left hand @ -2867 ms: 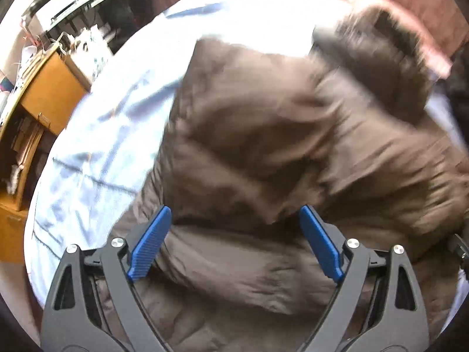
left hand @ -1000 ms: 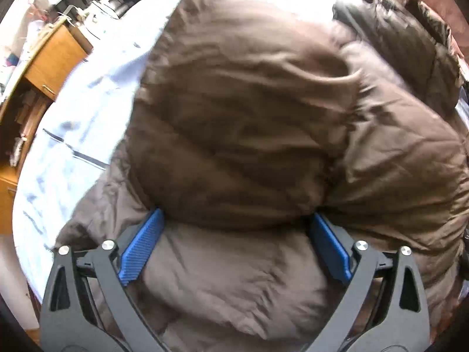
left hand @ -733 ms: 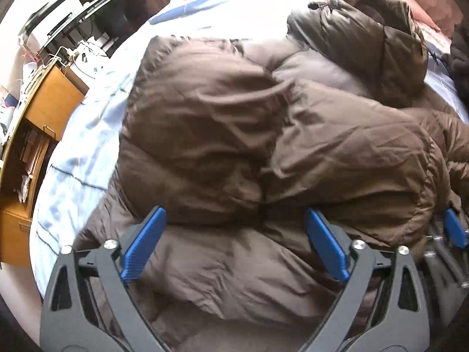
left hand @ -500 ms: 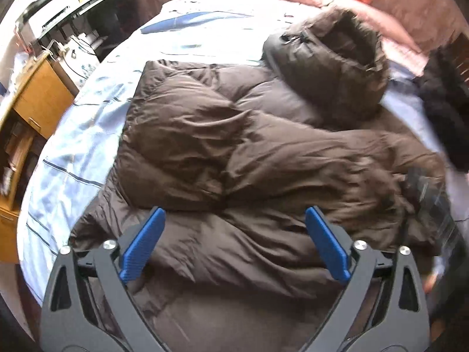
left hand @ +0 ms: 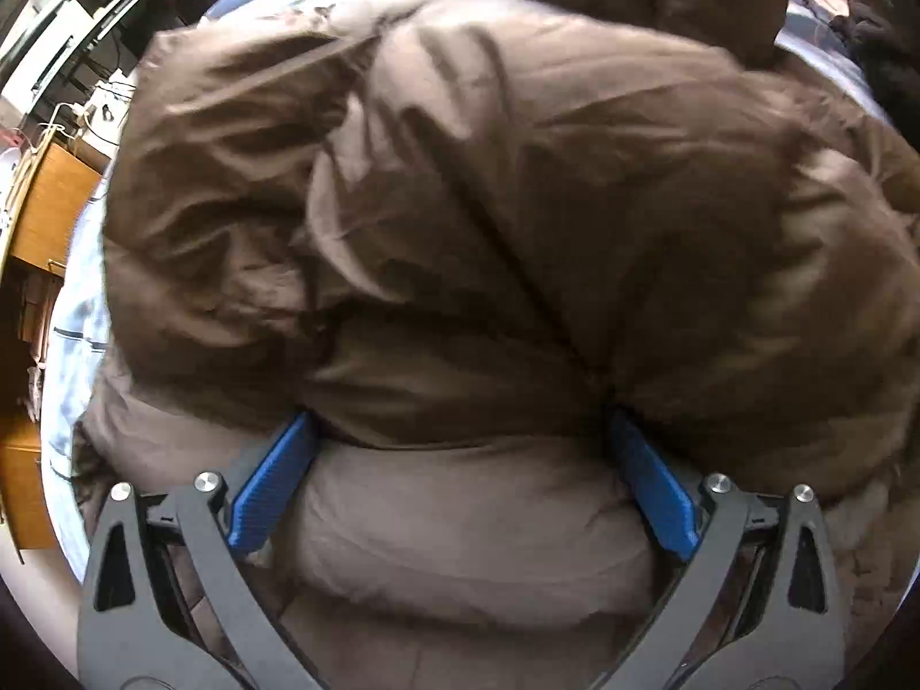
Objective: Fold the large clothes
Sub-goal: 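Fold the hem up toward the hood with both tools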
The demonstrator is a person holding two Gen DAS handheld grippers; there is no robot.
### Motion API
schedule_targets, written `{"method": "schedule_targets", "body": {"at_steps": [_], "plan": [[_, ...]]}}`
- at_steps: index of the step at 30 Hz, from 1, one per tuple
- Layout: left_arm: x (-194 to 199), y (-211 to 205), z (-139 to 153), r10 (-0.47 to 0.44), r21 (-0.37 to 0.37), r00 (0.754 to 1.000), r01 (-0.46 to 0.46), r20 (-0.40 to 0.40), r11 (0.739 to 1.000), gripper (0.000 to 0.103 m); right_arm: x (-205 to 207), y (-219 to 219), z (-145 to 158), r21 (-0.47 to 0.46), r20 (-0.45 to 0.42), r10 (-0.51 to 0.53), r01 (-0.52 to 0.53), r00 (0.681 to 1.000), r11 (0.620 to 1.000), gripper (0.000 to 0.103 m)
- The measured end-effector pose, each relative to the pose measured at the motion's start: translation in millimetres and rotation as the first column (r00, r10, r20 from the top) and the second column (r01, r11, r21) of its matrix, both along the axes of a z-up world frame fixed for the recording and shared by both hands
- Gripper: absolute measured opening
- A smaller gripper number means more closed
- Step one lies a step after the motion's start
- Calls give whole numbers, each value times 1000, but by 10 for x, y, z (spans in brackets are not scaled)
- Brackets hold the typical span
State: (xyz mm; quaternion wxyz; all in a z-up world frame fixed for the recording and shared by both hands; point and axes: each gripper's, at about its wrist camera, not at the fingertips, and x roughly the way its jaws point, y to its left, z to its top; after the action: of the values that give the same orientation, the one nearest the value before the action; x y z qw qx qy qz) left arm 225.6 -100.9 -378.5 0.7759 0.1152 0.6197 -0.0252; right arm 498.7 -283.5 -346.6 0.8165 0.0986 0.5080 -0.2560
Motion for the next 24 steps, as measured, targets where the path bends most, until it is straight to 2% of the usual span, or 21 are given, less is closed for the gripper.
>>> {"method": "schedule_targets", "body": {"at_steps": [2, 3, 4, 6, 8, 9, 10, 12, 13, 14, 16, 18, 19, 21, 22, 24], "plan": [[59, 32, -68, 4, -16, 1000, -5, -24, 1000, 101, 161, -13, -165, -47, -42, 1, -3, 999, 999, 84], [74, 43, -77, 3, -21, 1000, -4, -31, 1000, 101, 164, -6, -195, -76, -54, -5, 1, 999, 997, 54], [87, 50, -87, 1, -25, 999, -2, -36, 1000, 101, 161, -29, -263, -95, -77, -25, 18, 997, 995, 10], [90, 59, -95, 0, -26, 999, -1, -39, 1000, 101, 72, -149, -334, 22, -69, -80, 82, 994, 996, 8], [121, 46, -113, 3, -27, 999, -5, -43, 1000, 101, -123, -261, -178, 168, 66, -127, 115, 990, 979, 7], [134, 48, -113, 6, -29, 999, -7, -46, 1000, 101, -193, -279, -74, 196, 110, -129, 106, 986, 975, 6], [191, 74, -108, 7, -32, 999, -9, -49, 999, 101, -334, -296, 135, 262, 206, -125, 69, 970, 963, 6], [197, 104, -80, 12, -41, 999, -14, -53, 999, 101, -653, -279, 514, 401, 354, -100, -55, 930, 915, 6], [161, 164, -31, 19, -50, 998, -22, -54, 998, 101, -760, -242, 642, 424, 389, -72, -109, 918, 899, 6], [169, 241, 14, 38, -69, 998, -42, -51, 997, 101, -977, -131, 846, 424, 440, 2, -209, 898, 881, 6], [167, 338, 91, 75, -102, 996, -80, -51, 992, 101, -1355, 72, 1112, 372, 492, 127, -341, 861, 863, 6], [155, 508, 219, 146, -168, 987, -156, -67, 973, 101, -1817, 277, 1295, 350, 529, 235, -462, 815, 815, 7], [148, 627, 287, 190, -206, 979, -202, -77, 957, 101, -2132, 391, 1361, 335, 538, 300, -527, 788, 781, 7], [121, 967, 457, 312, -289, 946, -325, -90, 900, 101, -2664, 546, 1368, 288, 519, 415, -610, 747, 738, 7], [104, 1136, 532, 368, -317, 925, -377, -92, 870, 101, -2834, 585, 1331, 270, 500, 451, -628, 739, 730, 7], [46, 1545, 680, 485, -387, 868, -486, -109, 783, 101, -3229, 608, 1094, 239, 402, 537, -651, 742, 720, 8]]}}
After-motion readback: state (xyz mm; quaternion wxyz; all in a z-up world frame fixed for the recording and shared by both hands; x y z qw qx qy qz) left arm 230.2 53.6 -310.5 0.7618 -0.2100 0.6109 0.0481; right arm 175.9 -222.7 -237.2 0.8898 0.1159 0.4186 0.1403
